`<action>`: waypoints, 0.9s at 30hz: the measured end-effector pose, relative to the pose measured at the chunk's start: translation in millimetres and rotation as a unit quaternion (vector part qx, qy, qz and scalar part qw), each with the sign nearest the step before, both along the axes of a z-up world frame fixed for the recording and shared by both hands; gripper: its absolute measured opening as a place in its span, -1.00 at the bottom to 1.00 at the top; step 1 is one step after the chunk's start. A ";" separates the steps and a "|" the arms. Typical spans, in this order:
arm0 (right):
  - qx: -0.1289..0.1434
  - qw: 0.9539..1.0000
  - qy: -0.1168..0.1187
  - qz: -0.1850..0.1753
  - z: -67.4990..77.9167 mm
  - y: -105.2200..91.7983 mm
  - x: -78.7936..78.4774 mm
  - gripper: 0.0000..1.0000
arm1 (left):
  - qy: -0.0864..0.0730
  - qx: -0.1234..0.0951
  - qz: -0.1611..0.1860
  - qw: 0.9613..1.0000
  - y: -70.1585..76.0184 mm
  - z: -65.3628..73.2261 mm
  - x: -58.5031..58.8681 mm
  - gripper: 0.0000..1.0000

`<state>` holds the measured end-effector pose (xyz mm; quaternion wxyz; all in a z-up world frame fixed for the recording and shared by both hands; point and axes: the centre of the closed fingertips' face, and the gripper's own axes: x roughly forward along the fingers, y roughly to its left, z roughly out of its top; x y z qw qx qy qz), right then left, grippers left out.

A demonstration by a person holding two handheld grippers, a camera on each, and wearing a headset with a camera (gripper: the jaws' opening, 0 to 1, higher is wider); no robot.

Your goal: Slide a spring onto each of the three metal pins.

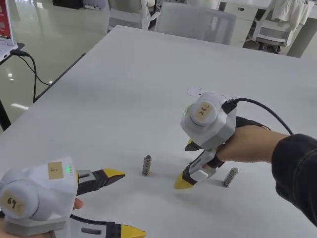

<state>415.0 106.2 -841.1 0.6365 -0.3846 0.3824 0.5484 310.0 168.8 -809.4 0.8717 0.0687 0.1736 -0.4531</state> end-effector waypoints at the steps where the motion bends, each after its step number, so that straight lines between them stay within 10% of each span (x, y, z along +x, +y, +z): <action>1: 0.001 1.000 0.000 -0.001 0.1 -1.0 0.2 0.25 | 0.000 0.000 0.000 1.000 -0.2 0.2 0.0 0.31; 27: 0.051 0.995 -0.015 -0.083 9.0 -47.8 14.7 0.52 | 0.004 0.010 -0.007 1.000 -5.2 1.6 -0.6 0.32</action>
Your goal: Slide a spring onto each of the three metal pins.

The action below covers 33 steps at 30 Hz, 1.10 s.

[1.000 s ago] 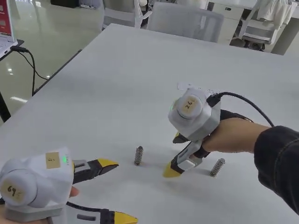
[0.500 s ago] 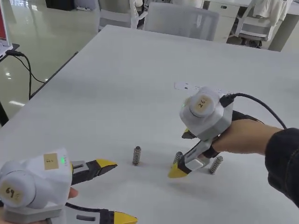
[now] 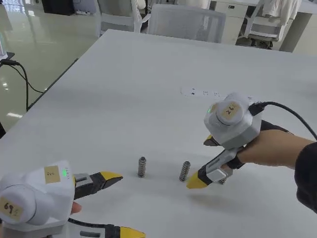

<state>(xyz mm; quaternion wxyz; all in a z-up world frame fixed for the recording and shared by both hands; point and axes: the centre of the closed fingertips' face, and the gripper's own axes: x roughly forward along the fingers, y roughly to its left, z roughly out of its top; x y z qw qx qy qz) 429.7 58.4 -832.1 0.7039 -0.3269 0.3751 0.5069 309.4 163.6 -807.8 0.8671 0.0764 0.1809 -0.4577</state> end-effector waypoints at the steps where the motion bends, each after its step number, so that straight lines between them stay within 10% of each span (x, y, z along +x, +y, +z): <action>1: 0.001 1.000 0.000 -0.003 0.3 -1.7 0.1 0.52 | 0.001 0.000 0.000 1.000 -0.2 -0.2 -0.1 0.32; 33: 0.043 0.995 0.000 -0.088 -3.7 -59.4 -12.4 0.59 | 0.004 0.009 -0.010 1.000 -5.8 0.5 0.5 0.35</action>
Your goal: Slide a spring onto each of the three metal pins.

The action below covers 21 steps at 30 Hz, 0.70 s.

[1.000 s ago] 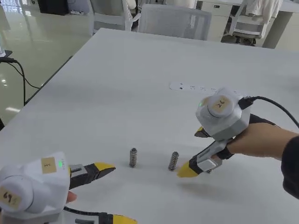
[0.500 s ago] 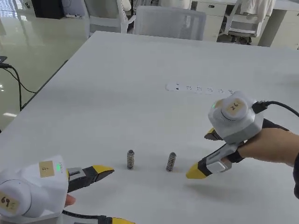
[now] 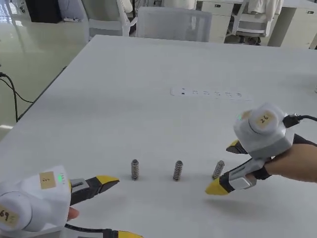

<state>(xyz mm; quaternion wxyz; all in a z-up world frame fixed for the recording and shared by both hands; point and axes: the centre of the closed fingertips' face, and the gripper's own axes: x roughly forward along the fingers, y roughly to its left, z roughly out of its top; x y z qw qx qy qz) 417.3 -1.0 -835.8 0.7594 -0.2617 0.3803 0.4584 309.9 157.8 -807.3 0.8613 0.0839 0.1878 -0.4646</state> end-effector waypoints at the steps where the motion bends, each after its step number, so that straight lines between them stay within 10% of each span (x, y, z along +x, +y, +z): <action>1: 0.001 1.000 -0.001 -0.003 -0.4 -1.4 -1.4 0.59 | 0.001 0.000 0.000 1.000 -0.3 -0.3 0.0 0.35; 21: 0.030 0.999 -0.010 -0.022 -2.6 -10.9 -31.7 0.59 | 0.003 -0.012 0.007 1.000 1.6 -2.0 -0.3 0.38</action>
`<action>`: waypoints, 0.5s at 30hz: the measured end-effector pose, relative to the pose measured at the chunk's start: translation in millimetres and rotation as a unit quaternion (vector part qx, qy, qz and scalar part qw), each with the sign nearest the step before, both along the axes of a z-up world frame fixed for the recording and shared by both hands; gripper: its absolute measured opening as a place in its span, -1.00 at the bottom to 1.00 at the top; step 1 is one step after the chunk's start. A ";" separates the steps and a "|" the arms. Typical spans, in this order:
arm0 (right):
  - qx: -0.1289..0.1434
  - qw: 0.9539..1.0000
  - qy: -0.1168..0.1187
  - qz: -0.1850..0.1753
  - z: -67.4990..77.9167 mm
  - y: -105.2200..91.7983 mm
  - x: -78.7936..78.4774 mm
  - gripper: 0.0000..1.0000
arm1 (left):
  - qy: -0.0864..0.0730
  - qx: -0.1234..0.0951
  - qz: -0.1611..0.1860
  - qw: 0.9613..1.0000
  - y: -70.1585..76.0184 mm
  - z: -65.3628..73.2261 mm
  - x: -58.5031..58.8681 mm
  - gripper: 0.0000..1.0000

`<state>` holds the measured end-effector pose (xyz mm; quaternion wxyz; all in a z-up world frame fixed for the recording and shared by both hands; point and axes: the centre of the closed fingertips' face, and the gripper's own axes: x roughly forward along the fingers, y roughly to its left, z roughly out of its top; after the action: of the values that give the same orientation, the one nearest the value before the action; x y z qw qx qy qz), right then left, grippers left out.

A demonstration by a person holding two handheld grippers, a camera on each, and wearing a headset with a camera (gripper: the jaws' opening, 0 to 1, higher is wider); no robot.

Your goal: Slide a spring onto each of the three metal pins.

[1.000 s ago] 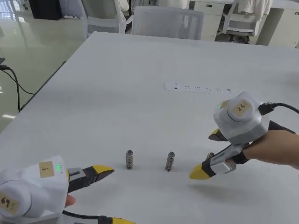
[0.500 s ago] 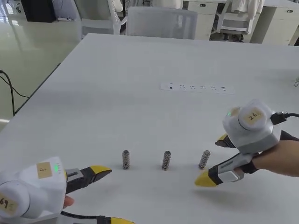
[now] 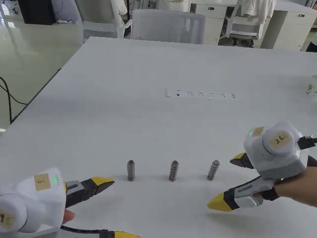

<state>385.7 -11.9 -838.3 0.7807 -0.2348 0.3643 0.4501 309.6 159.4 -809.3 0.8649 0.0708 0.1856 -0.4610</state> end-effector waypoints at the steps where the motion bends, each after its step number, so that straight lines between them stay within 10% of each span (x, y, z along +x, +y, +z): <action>1: 0.003 1.000 -0.001 -0.001 0.4 0.2 -0.7 0.59 | 0.000 -0.001 0.000 1.000 0.0 -0.2 0.1 0.39; 15: 0.058 0.998 -0.018 -0.002 9.6 -1.5 -14.9 0.60 | 0.005 -0.017 0.016 1.000 5.1 0.6 5.9 0.44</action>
<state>370.8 -13.4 -828.8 0.8002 -0.1964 0.3240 0.4649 315.5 164.5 -808.7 0.8723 0.0508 0.1837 -0.4502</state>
